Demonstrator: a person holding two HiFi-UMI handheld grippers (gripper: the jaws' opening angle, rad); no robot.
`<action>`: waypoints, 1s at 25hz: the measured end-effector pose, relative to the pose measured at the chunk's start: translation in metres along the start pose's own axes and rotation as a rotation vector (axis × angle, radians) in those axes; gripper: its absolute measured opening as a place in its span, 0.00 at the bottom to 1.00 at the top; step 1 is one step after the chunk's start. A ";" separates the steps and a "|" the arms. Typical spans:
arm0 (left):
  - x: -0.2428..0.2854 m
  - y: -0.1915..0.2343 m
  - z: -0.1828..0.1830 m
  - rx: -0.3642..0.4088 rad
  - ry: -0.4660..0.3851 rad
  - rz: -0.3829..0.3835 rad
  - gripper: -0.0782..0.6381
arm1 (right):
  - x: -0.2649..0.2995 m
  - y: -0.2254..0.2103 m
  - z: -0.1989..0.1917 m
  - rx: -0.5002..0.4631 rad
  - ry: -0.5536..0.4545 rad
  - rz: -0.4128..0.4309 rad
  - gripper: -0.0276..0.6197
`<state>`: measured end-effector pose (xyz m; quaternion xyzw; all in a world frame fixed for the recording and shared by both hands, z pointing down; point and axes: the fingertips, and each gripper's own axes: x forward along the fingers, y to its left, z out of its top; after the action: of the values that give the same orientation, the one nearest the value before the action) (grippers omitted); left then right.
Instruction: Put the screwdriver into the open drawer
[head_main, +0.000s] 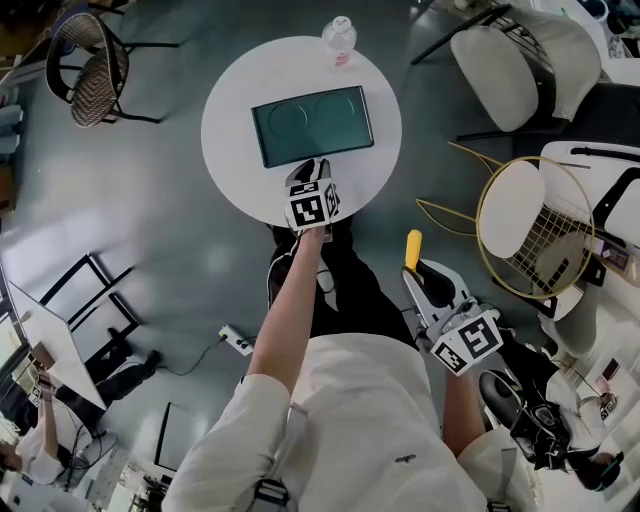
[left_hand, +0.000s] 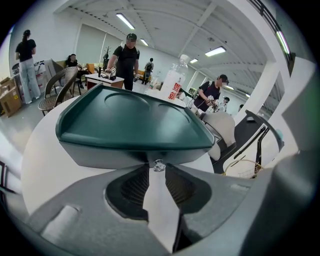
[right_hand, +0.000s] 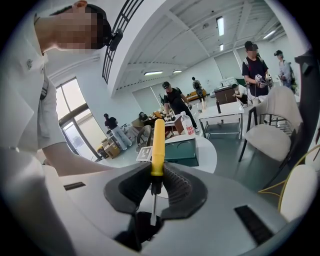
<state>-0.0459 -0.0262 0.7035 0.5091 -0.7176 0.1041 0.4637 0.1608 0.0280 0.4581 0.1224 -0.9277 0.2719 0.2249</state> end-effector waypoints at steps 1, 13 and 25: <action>0.001 -0.002 0.000 -0.004 0.001 -0.005 0.25 | 0.000 0.000 -0.001 0.000 0.003 0.001 0.17; -0.008 0.000 -0.008 -0.012 0.015 -0.011 0.22 | 0.006 0.010 -0.001 -0.012 0.004 0.017 0.17; -0.030 0.004 -0.038 0.006 0.027 -0.011 0.22 | 0.013 0.018 -0.004 -0.021 0.008 0.029 0.17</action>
<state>-0.0263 0.0182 0.7018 0.5128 -0.7082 0.1107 0.4724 0.1447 0.0440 0.4595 0.1052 -0.9312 0.2658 0.2261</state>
